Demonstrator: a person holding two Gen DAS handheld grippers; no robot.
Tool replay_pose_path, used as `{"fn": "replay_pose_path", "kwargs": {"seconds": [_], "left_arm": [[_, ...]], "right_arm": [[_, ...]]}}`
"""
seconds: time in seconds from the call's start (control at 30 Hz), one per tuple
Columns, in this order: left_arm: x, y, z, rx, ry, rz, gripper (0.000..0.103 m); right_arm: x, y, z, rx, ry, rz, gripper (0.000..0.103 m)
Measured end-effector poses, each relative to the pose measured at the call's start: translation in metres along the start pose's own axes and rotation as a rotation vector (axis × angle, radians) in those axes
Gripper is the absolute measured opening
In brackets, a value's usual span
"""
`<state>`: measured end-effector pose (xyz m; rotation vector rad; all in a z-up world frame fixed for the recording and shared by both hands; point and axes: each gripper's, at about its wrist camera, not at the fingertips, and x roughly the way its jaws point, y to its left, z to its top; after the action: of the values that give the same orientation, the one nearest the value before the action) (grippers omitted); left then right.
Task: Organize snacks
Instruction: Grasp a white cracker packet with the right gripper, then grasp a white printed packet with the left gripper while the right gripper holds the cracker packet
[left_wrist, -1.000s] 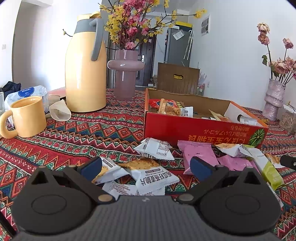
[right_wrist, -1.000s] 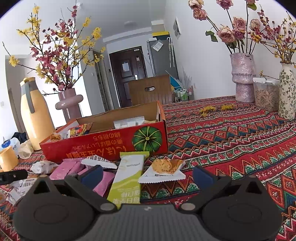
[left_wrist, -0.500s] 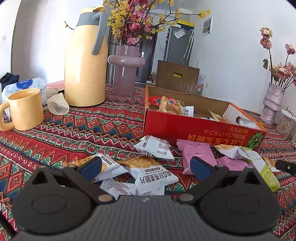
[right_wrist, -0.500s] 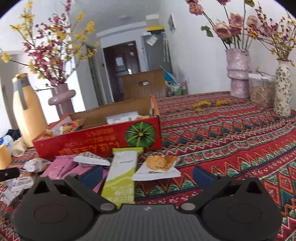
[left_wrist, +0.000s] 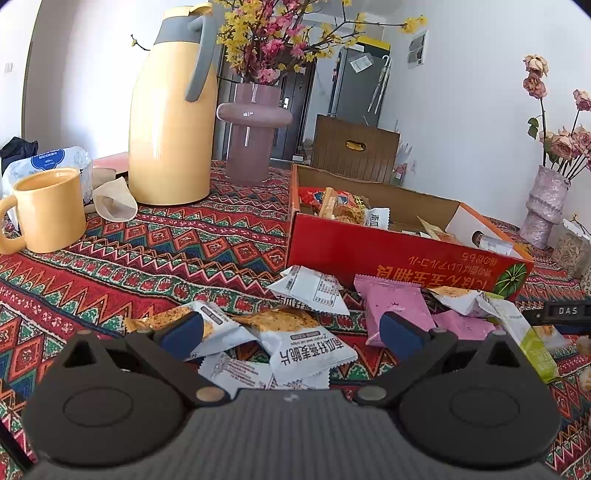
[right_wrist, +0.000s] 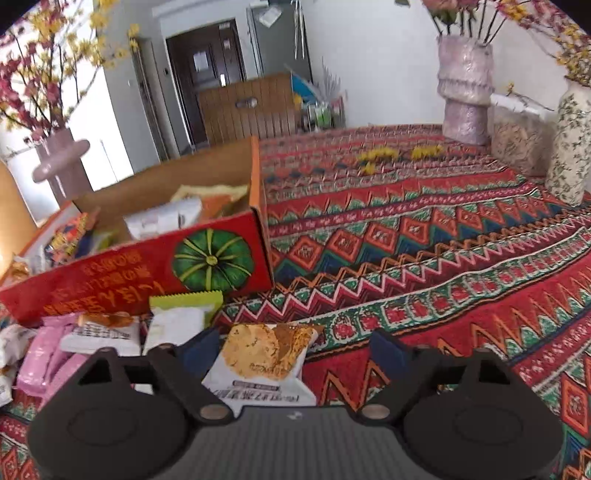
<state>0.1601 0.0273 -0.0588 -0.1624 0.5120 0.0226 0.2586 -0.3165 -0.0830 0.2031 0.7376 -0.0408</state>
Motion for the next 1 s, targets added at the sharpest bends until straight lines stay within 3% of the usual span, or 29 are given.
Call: {"fn": "replay_pose_path", "kwargs": {"seconds": [0.07, 0.2, 0.37, 0.5, 0.7, 1.0], "left_arm": [[0.0, 0.0, 0.0, -0.001, 0.001, -0.001, 0.103], [0.0, 0.0, 0.0, -0.002, 0.0, 0.0, 0.103], [0.0, 0.001, 0.0, -0.002, 0.0, 0.0, 0.103], [0.0, 0.001, 0.0, -0.002, 0.0, -0.001, 0.103], [0.0, 0.001, 0.0, -0.002, 0.0, -0.002, 0.103], [0.0, 0.001, 0.0, -0.002, -0.001, 0.001, 0.103]], "right_arm": [[0.003, 0.004, 0.001, -0.028, 0.002, -0.018, 0.081], [0.003, 0.012, -0.001, -0.076, 0.0, -0.038, 0.064], [-0.002, 0.018, -0.01, -0.134, -0.021, -0.052, 0.06], [-0.008, 0.021, -0.015, -0.157, -0.039, -0.024, 0.043], [-0.037, 0.019, -0.021, -0.125, -0.162, -0.005, 0.041], [-0.088, 0.028, -0.048, -0.089, -0.295, 0.121, 0.041]]}}
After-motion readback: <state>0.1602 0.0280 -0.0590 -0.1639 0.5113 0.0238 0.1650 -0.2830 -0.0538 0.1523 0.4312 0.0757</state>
